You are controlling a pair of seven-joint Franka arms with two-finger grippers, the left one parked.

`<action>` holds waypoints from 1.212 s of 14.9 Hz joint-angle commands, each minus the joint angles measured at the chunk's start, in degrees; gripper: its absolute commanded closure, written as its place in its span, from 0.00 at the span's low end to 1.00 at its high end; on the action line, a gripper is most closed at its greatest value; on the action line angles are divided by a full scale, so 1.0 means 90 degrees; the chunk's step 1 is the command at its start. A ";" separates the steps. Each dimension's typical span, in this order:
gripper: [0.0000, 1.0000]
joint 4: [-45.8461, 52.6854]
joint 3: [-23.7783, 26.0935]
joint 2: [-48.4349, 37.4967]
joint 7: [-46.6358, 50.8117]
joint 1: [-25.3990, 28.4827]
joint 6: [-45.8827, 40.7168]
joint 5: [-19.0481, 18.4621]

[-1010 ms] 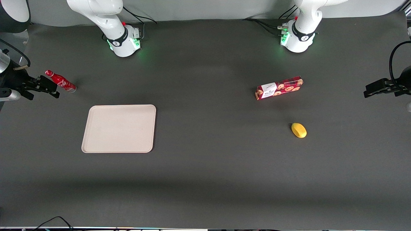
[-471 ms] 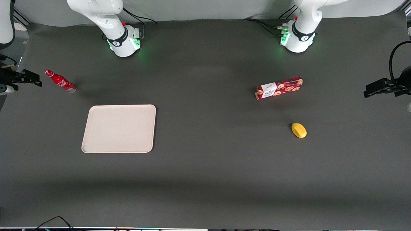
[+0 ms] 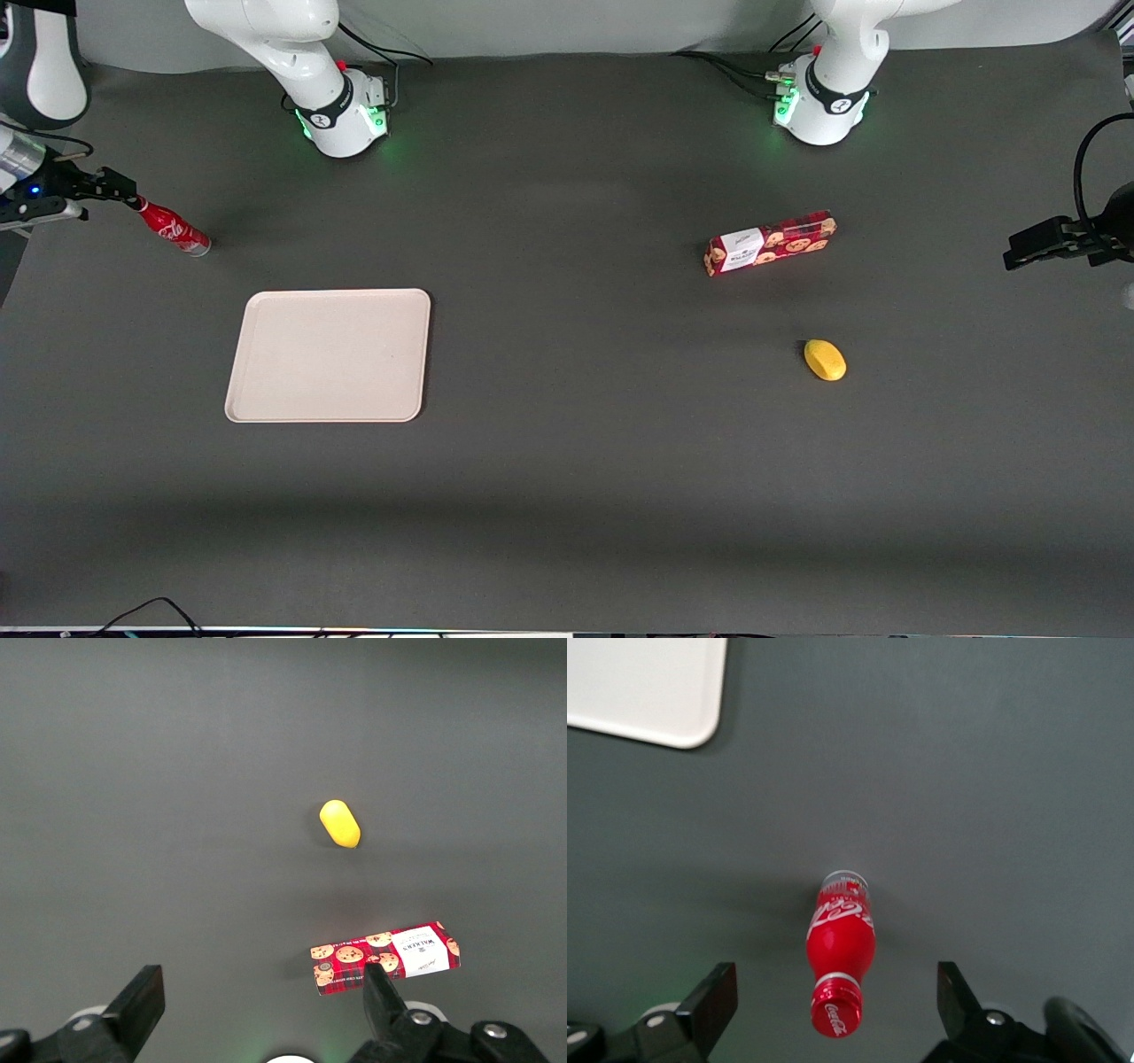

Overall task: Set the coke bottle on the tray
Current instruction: 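Move the right gripper down toward the red Coca-Cola bottle, then close the right gripper around the bottle's body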

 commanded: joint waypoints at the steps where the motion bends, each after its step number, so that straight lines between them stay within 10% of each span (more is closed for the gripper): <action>1: 0.00 -0.0673 -0.0225 -0.0352 -0.0081 -0.0022 0.0572 -0.0288; 12: 0.00 -0.1055 -0.0694 -0.0225 -0.0169 -0.0139 0.1286 -0.0444; 18: 0.38 -0.1055 -0.0763 -0.0166 -0.0169 -0.0129 0.1335 -0.0444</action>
